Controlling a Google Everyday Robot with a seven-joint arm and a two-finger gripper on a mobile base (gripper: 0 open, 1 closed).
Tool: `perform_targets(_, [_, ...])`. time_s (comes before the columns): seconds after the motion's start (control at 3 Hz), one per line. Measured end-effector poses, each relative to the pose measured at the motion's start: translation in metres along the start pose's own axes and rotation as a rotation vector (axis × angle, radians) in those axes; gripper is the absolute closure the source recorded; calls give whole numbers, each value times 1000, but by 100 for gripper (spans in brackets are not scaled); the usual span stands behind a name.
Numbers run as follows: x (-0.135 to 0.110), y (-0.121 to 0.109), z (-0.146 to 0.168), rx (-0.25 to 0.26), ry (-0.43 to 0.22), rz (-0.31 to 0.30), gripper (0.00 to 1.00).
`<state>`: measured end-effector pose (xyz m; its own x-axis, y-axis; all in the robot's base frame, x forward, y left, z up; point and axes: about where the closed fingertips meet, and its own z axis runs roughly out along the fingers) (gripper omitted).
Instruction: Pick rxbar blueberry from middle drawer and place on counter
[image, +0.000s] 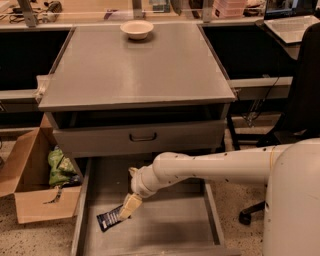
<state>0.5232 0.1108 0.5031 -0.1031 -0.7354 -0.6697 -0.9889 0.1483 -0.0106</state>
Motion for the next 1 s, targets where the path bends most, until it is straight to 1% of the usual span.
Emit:
perform_targets(0.33, [23,7,44,-9,38,-17,0])
perform_targets(0.67, [34,12,91,-35,46,-53,0])
perform_targets(1.0, [39,15,122,-62,43,-72,0])
